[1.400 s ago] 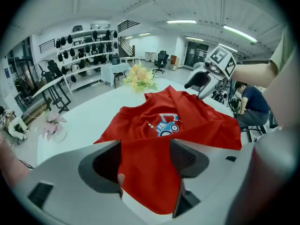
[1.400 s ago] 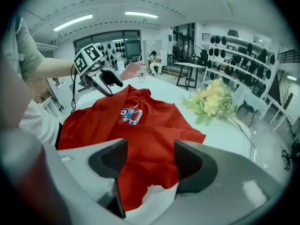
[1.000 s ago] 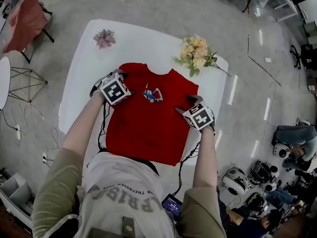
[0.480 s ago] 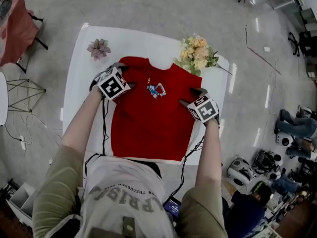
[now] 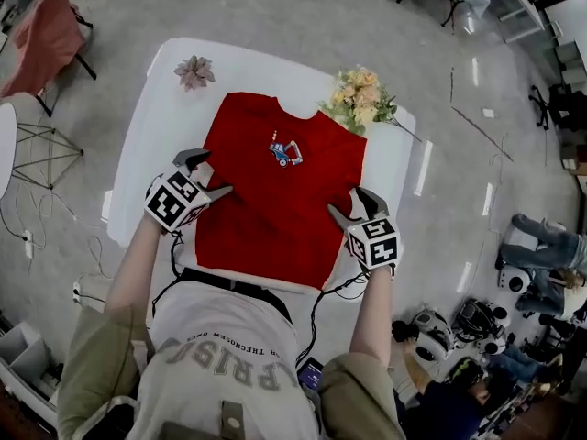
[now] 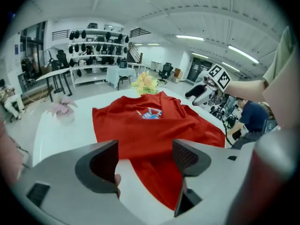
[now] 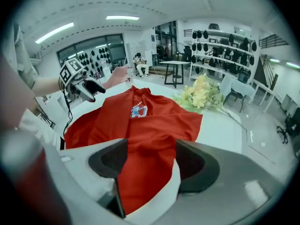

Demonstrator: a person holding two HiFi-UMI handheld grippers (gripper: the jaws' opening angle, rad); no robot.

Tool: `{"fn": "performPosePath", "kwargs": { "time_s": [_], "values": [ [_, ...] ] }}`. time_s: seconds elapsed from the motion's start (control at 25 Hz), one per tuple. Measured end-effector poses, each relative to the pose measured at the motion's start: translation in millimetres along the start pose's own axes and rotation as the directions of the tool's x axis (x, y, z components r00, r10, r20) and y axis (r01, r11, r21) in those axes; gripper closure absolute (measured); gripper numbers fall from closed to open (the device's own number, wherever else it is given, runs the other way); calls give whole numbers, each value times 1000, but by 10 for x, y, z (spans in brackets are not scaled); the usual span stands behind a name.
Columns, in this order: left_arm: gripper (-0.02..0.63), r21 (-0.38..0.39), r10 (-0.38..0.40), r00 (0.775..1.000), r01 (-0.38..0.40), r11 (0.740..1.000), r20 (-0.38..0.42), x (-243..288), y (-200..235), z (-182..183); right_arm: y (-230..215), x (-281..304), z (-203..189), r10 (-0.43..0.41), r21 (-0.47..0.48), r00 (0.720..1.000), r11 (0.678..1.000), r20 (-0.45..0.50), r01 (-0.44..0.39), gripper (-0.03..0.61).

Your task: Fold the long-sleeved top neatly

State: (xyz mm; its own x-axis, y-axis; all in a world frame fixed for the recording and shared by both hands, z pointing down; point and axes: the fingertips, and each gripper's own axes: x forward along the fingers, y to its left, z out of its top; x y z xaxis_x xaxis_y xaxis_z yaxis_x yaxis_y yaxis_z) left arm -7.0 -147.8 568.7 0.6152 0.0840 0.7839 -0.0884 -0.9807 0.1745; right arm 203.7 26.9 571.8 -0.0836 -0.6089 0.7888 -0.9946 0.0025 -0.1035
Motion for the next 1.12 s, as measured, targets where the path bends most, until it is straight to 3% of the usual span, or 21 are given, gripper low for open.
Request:
{"fn": "performPosePath", "kwargs": {
  "time_s": [0.16, 0.32, 0.44, 0.6, 0.76, 0.96, 1.12],
  "values": [
    [270, -169, 81, 996, -85, 982, -33, -327, -624, -781, 369, -360, -512, 44, 146, 998, 988, 46, -50, 265],
    [270, -331, 154, 986, -168, 928, -67, -500, -1147, -1455, 708, -615, -1160, 59, 226, 998, 972, 15, -61, 265],
    [272, -383, 199, 974, -224, 896, -104, -530, -1361, -1737, 863, -705, -1567, 39, 264, 999, 964, -32, -29, 265],
    [272, -450, 227, 967, -254, 856, -114, -490, -1424, -1856, 1005, -734, -1830, 32, 347, 999, 938, -39, -16, 265],
    [273, -462, 204, 971, -240, 854, -128, -390, -1462, -1896, 1112, -688, -1944, 33, 394, 999, 919, -42, -14, 267],
    [277, -431, 183, 974, -225, 874, -137, -269, -1509, -1877, 1228, -598, -2048, 32, 357, 996, 934, -87, 1, 268],
    [349, -428, 211, 967, -254, 868, -145, -259, -1444, -1908, 1233, -579, -2062, 8, 351, 995, 936, -101, 28, 278]
  ]
}}
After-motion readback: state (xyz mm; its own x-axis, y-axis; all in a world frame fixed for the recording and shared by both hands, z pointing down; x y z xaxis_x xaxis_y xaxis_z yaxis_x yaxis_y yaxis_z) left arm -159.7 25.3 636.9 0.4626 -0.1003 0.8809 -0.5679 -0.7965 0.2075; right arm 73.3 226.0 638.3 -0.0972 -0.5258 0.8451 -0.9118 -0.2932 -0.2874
